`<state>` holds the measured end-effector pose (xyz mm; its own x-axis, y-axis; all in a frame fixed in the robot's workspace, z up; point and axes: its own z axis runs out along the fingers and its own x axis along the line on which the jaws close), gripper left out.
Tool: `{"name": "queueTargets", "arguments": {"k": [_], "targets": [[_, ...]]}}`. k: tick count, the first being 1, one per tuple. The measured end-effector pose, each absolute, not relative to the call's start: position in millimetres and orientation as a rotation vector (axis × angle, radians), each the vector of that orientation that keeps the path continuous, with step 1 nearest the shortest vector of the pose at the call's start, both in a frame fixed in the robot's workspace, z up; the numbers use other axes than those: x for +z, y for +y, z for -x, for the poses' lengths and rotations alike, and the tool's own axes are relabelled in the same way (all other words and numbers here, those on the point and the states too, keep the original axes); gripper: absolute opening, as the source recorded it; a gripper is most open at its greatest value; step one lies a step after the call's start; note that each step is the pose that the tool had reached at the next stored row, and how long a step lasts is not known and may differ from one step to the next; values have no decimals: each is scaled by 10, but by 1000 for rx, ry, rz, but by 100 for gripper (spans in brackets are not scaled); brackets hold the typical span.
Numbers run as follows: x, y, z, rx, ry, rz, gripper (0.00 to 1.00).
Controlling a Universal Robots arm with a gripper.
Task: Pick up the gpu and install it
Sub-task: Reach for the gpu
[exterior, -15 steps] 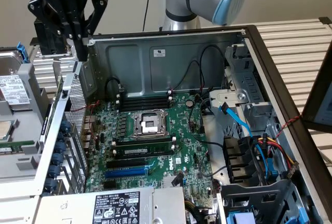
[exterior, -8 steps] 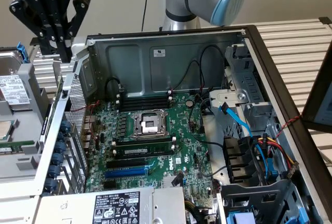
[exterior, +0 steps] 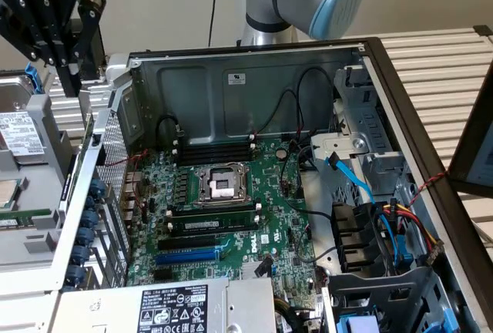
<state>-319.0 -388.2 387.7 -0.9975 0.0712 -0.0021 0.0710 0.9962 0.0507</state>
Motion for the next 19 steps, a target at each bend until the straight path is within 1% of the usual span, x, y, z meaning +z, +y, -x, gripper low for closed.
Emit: {"name": "queueTargets", "arguments": {"k": [19], "targets": [[3781, -3766, 3684, 79, 3135, -112, 11]]}}
